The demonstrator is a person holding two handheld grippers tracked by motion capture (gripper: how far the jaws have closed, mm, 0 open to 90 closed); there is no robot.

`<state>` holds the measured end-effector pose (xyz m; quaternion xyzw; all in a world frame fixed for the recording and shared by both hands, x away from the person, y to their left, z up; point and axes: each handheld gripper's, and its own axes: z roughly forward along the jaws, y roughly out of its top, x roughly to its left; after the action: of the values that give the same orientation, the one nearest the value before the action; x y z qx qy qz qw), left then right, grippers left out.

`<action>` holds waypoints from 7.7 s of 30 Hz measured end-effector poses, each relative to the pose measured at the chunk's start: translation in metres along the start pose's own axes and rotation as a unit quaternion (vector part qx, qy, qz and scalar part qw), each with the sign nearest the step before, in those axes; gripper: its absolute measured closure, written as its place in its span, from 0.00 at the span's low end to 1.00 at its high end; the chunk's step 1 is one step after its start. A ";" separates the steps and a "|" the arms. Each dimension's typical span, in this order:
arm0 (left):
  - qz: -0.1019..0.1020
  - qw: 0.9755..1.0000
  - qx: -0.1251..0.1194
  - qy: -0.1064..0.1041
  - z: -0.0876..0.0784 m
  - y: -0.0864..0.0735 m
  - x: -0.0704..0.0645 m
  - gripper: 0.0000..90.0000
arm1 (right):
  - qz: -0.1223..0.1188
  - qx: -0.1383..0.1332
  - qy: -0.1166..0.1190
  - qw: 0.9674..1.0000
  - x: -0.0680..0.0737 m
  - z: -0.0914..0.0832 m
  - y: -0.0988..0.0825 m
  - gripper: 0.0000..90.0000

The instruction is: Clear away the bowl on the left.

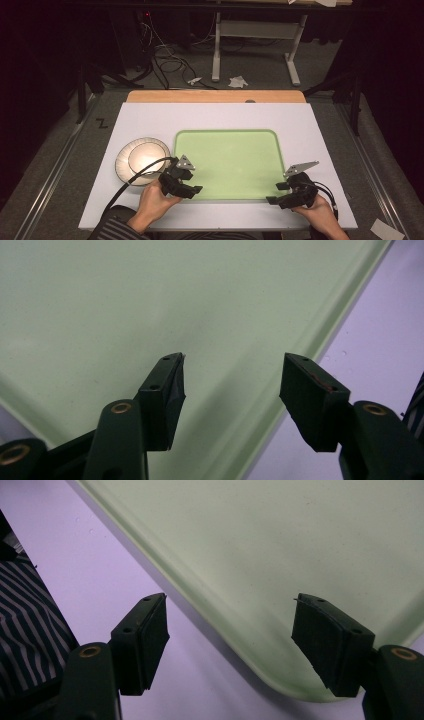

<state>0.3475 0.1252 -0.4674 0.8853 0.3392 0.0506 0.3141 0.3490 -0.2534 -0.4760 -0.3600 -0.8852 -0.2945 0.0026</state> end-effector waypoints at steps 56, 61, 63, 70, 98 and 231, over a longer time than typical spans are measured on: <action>-0.068 0.991 -0.099 0.057 -0.047 -0.007 0.030 0.43 | 0.002 0.010 0.003 1.000 0.000 0.002 0.001 0.35; -0.080 0.989 -0.106 0.070 -0.053 -0.009 0.037 0.43 | -0.002 0.009 0.001 1.000 0.000 0.002 0.001 0.35; -0.087 0.987 -0.106 0.082 -0.056 -0.010 0.041 0.43 | -0.002 0.010 0.000 1.000 0.000 0.002 0.001 0.35; -0.102 0.983 -0.109 0.105 -0.064 -0.014 0.050 0.43 | -0.002 0.010 0.001 1.000 0.000 0.002 0.001 0.35; -0.216 0.953 -0.107 0.184 -0.092 -0.051 0.108 0.43 | -0.002 0.011 0.005 1.000 0.001 0.002 0.001 0.35; -0.226 0.969 -0.097 0.039 -0.076 -0.018 0.086 0.91 | -0.009 0.010 0.001 1.000 0.002 0.002 0.001 0.35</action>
<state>0.3801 0.2291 -0.4277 0.7484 0.5356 0.0456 0.3886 0.3480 -0.2505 -0.4762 -0.3519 -0.8913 -0.2859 0.0046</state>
